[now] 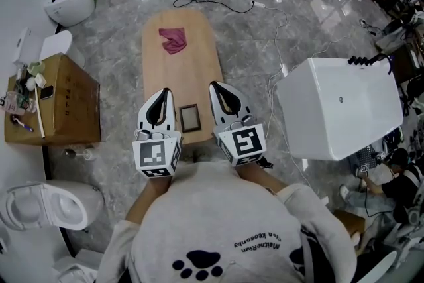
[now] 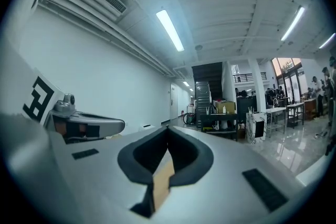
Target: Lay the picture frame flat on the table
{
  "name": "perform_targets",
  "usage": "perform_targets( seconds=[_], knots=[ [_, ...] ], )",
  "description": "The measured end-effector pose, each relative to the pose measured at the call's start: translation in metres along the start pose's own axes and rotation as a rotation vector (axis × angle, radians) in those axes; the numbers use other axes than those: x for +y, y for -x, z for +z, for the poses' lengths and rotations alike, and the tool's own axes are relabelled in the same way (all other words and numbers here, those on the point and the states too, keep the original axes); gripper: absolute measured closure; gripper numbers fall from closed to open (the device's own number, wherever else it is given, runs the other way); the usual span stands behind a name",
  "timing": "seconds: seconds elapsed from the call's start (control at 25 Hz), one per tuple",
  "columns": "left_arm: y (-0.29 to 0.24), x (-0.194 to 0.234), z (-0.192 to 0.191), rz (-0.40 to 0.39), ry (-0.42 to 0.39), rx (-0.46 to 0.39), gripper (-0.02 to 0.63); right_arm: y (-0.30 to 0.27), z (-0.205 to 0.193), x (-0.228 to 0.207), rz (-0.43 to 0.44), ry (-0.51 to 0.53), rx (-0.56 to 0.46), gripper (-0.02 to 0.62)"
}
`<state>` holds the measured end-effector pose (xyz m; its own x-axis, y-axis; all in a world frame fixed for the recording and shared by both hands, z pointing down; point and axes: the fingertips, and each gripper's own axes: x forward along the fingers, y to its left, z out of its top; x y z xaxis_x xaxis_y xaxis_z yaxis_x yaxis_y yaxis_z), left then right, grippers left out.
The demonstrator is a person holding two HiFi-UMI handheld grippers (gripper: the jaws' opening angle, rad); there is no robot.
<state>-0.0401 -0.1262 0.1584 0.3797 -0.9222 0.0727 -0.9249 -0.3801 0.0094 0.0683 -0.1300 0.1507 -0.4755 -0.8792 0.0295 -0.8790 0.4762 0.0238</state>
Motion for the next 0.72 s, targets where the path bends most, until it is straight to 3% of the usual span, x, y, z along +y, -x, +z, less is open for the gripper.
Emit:
perform_targets(
  seconds=[0.72],
  knots=[
    [-0.0095, -0.005, 0.0009, -0.038, 0.006, -0.012, 0.597, -0.0085, -0.0065, -0.0038, 0.04, -0.048, 0.005, 0.584]
  ],
)
